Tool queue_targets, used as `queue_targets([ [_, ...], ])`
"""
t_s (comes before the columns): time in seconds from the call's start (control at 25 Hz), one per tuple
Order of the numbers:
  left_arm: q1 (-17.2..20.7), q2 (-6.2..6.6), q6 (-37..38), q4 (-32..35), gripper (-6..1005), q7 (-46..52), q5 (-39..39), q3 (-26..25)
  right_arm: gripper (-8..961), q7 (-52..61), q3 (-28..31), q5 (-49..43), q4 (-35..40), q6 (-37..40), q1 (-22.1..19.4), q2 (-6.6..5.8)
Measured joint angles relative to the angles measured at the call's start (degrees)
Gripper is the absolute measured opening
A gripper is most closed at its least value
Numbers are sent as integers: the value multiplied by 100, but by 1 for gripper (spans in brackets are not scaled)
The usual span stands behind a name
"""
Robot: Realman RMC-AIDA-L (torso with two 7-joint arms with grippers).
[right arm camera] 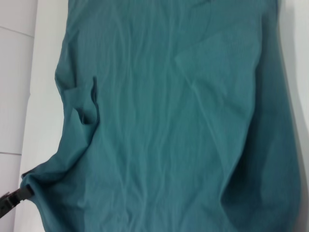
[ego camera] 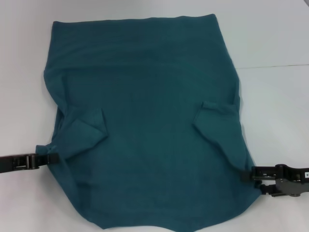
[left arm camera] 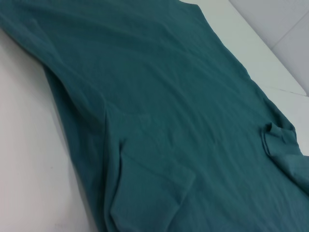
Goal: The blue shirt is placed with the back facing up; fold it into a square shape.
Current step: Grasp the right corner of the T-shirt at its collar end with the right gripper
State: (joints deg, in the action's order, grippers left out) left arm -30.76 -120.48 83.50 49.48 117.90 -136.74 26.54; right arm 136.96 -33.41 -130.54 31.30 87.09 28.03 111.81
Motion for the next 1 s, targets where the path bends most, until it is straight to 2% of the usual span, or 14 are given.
queue_targets([
  [0.52, -17, 12, -71, -42, 85, -4, 9, 6, 924, -3, -60, -33, -50, -8, 61, 26],
  [0.96, -18, 16, -71, -53, 85, -5, 8, 0, 896, 24, -81, -34, -84, -6, 65, 29],
  [1.0, -18, 16, -71, -53, 85, -5, 8, 0, 865, 30, -79, -34, -87, -6, 59, 28],
])
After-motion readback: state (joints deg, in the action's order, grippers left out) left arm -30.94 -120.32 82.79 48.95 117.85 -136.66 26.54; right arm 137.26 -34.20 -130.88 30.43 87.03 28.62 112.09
